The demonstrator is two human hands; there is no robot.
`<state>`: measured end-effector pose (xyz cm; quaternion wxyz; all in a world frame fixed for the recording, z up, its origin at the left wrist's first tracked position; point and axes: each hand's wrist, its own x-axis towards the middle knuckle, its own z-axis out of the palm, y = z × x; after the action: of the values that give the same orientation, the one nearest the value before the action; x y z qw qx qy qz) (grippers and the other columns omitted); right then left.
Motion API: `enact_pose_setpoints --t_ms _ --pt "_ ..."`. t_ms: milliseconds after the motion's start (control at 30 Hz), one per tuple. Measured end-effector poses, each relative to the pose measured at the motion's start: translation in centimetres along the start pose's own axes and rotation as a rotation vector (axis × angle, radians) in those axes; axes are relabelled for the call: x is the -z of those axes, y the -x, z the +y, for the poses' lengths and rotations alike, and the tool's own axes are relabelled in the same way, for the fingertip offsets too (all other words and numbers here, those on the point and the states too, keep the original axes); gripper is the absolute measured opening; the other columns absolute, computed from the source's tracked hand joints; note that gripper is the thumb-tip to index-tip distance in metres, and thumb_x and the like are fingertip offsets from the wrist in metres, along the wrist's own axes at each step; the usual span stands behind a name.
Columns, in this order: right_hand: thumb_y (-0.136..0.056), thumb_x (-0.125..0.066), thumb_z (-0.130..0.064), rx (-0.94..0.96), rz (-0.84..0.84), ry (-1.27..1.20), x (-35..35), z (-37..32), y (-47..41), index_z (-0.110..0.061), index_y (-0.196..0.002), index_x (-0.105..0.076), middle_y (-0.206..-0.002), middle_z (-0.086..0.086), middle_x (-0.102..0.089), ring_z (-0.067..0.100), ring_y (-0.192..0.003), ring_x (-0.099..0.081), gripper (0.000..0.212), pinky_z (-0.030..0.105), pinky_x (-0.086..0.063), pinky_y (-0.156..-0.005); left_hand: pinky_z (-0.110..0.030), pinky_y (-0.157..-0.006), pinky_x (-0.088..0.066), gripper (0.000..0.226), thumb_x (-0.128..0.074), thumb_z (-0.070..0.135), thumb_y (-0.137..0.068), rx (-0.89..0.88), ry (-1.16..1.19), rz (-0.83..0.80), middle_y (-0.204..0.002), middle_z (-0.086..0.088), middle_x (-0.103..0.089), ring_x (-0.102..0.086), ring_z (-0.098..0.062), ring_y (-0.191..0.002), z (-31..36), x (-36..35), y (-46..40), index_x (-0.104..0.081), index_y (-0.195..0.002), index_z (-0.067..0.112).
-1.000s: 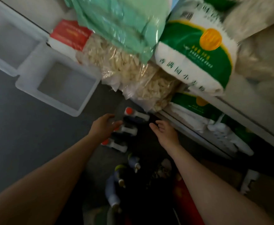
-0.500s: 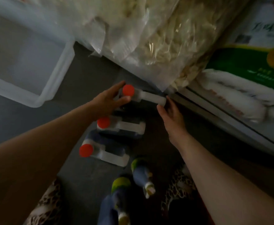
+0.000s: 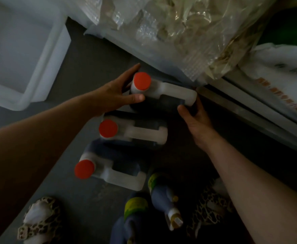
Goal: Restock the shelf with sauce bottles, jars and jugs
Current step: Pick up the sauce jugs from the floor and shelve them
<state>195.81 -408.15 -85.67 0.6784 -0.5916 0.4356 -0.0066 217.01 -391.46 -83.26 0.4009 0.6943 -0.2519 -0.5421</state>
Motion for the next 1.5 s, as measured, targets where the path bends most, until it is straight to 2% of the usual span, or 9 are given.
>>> enact_pose_setpoints --t_ms 167,367,533,800,900,1033,1267,1400,1500 --pt "-0.046 -0.079 -0.083 -0.011 0.023 -0.056 -0.3 -0.1 0.0 -0.04 -0.15 -0.04 -0.146 -0.011 -0.054 0.006 -0.133 -0.051 0.119 0.034 -0.042 -0.11 -0.011 -0.092 -0.041 0.095 -0.066 0.036 -0.076 -0.014 0.084 -0.007 -0.156 0.006 -0.03 -0.032 -0.005 -0.137 -0.1 0.2 -0.1 -0.014 -0.156 0.035" --pt "-0.04 -0.082 -0.081 -0.005 0.039 -0.079 -0.5 -0.5 -0.3 -0.034 -0.153 -0.036 -0.145 -0.008 -0.055 0.005 -0.129 -0.055 0.131 0.024 -0.048 -0.1 -0.028 -0.095 -0.05 0.09 -0.076 0.032 -0.066 0.004 0.13 0.003 -0.139 0.007 -0.048 -0.045 -0.013 -0.132 0.1 0.9 -0.7 -0.036 -0.146 0.031" --pt "-0.042 -0.087 -0.076 -0.054 0.017 -0.101 -0.3 -0.9 -0.3 -0.037 -0.149 -0.042 -0.146 -0.004 -0.054 0.016 -0.135 -0.051 0.122 0.049 -0.042 -0.113 -0.04 -0.092 -0.055 0.096 -0.091 0.036 -0.053 0.057 0.203 -0.023 -0.134 0.011 -0.053 -0.051 -0.013 -0.126 0.5 1.3 -0.9 -0.046 -0.137 0.038" --pt "-0.036 -0.089 -0.073 -0.038 -0.001 -0.103 -1.2 -3.5 0.2 -0.042 -0.122 -0.061 -0.128 -0.008 -0.067 0.012 -0.119 -0.064 0.095 0.048 -0.049 -0.107 -0.028 -0.077 -0.056 0.085 -0.089 0.026 -0.062 0.085 0.311 0.007 -0.136 0.007 -0.052 -0.056 -0.019 -0.121 0.7 1.9 0.9 -0.047 -0.135 0.037" --pt "-0.039 -0.088 -0.074 -0.001 0.002 -0.09 -1.7 -5.2 0.9 -0.031 -0.133 -0.058 -0.133 -0.004 -0.065 0.015 -0.122 -0.062 0.108 0.051 -0.047 -0.108 -0.027 -0.075 -0.056 0.088 -0.086 0.033 -0.058 0.063 0.324 0.028 -0.136 0.007 -0.053 -0.055 -0.018 -0.121 1.7 2.7 2.2 -0.048 -0.136 0.036" --pt "-0.037 -0.086 -0.077 0.01 -0.017 -0.091 -2.9 -8.1 3.3 -0.035 -0.14 -0.052 -0.137 -0.01 -0.061 0.009 -0.125 -0.058 0.117 0.042 -0.047 -0.106 -0.033 -0.084 -0.057 0.089 -0.084 0.039 -0.051 0.039 0.319 0.036 -0.132 0.01 -0.056 -0.057 -0.015 -0.121 4.2 4.3 5.5 -0.049 -0.133 0.039" --pt "-0.058 -0.084 -0.068 0.118 0.04 -0.195 -6.7 -18.2 8.2 -0.029 -0.129 -0.061 -0.128 -0.001 -0.068 0.015 -0.119 -0.065 0.085 0.028 -0.056 -0.089 -0.041 -0.088 -0.055 0.065 -0.076 0.04 -0.069 0.028 0.343 0.165 -0.122 0.017 -0.062 -0.06 -0.009 -0.112 12.7 7.2 12.8 -0.052 -0.129 0.038" --pt "-0.072 -0.074 -0.044 0.115 0.035 -0.306 -8.8 -25.1 12.6 -0.025 -0.126 -0.064 -0.11 -0.006 -0.076 0.009 -0.1 -0.072 0.057 0.023 -0.058 -0.072 -0.038 -0.088 -0.052 0.075 -0.074 0.055 -0.073 0.036 0.289 0.238 -0.129 0.009 -0.06 -0.056 -0.012 -0.116 19.0 8.6 18.3 -0.049 -0.14 0.03" --pt "-0.07 -0.074 -0.046 0.113 0.045 -0.349 -9.7 -29.8 16.7 -0.023 -0.122 -0.066 -0.108 -0.004 -0.077 0.013 -0.1 -0.073 0.057 0.03 -0.06 -0.077 -0.032 -0.084 -0.049 0.06 -0.063 0.057 -0.07 -0.008 0.265 0.266 -0.123 0.012 -0.062 -0.057 -0.009 -0.113 24.0 9.3 22.8 -0.055 -0.126 0.037"
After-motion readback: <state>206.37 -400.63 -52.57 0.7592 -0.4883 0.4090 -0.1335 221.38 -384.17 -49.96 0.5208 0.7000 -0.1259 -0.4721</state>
